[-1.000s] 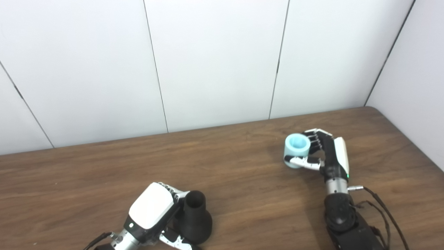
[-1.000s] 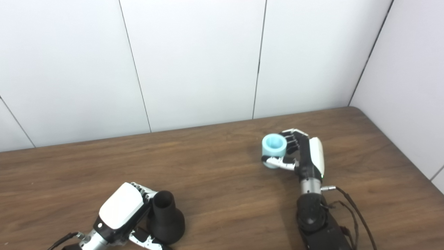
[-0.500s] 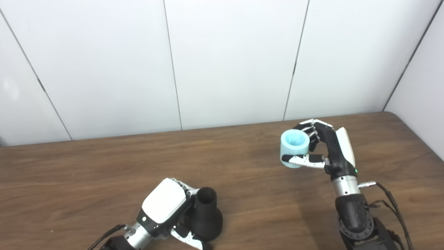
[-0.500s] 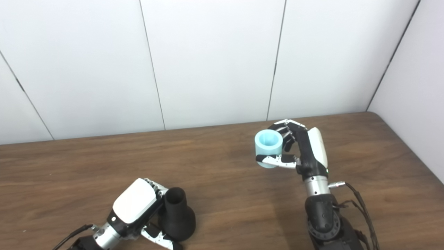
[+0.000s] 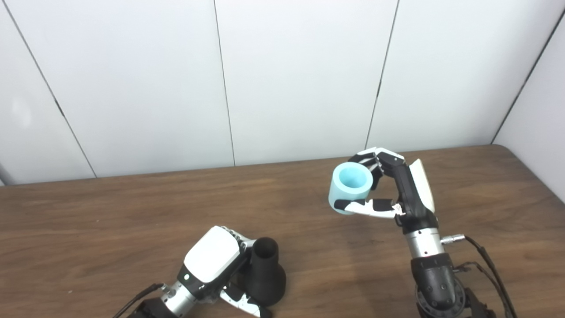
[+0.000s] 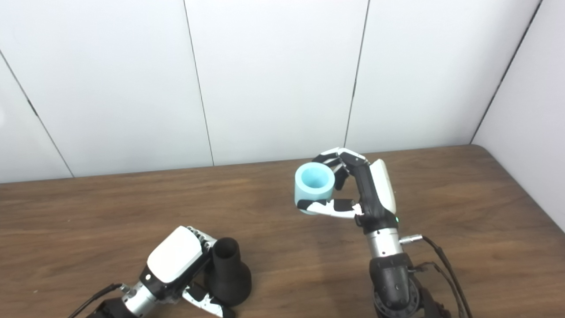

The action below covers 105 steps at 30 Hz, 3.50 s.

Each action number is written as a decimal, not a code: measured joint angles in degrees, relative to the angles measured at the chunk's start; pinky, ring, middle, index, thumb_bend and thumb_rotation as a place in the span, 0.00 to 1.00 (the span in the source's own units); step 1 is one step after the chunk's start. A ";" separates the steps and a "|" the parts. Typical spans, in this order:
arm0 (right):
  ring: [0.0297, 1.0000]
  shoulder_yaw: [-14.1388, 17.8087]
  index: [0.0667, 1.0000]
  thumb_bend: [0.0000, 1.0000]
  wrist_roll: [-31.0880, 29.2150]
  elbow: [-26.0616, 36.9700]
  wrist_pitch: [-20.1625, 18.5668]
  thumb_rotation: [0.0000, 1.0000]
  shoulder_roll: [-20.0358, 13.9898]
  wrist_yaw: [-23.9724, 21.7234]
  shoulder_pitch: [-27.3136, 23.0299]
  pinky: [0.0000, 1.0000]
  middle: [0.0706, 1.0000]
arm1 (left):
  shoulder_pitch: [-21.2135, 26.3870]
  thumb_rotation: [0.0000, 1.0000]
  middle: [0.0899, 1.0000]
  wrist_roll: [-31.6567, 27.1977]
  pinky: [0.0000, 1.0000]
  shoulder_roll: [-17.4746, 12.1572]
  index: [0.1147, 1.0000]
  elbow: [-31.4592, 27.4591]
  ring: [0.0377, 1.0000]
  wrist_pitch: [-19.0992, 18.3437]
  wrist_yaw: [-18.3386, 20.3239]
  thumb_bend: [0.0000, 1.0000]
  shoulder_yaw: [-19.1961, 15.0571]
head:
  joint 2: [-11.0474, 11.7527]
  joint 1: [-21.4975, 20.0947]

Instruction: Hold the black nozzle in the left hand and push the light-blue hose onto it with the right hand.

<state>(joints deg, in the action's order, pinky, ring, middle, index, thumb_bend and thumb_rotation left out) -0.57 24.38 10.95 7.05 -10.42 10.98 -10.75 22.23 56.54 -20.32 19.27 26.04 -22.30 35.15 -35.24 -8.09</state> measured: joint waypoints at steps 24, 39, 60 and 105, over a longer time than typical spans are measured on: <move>0.37 -4.02 0.49 0.52 -9.67 17.08 -14.84 0.00 9.56 -11.31 1.64 0.33 0.42 | 0.40 0.04 0.13 -0.10 0.08 0.48 0.41 0.62 0.10 0.04 0.99 0.52 -0.01 | -0.26 1.05; 0.38 -5.27 0.49 0.52 -13.46 19.09 -20.36 0.00 10.80 -13.36 3.86 0.34 0.42 | 0.98 0.04 0.13 -2.60 0.09 1.02 0.41 1.88 0.10 0.43 3.90 0.52 -0.50 | -0.70 1.41; 0.38 -8.30 0.50 0.52 -8.49 14.36 -18.13 0.00 8.27 -13.99 5.54 0.33 0.42 | 0.98 0.04 0.14 -3.74 0.10 1.11 0.41 1.80 0.11 0.60 5.37 0.52 -0.82 | -1.49 2.20; 0.33 -9.62 0.50 0.52 0.23 6.44 -3.61 0.00 7.59 -8.94 3.63 0.29 0.41 | 0.48 0.04 0.15 -4.33 0.10 1.07 0.42 0.69 0.12 -0.83 6.36 0.52 -1.31 | -1.23 2.29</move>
<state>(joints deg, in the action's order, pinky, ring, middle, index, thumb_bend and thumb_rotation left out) -10.18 24.61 17.40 3.44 -2.84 2.04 -7.12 22.71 52.22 -19.25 19.96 25.20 -15.94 33.83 -36.47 -5.80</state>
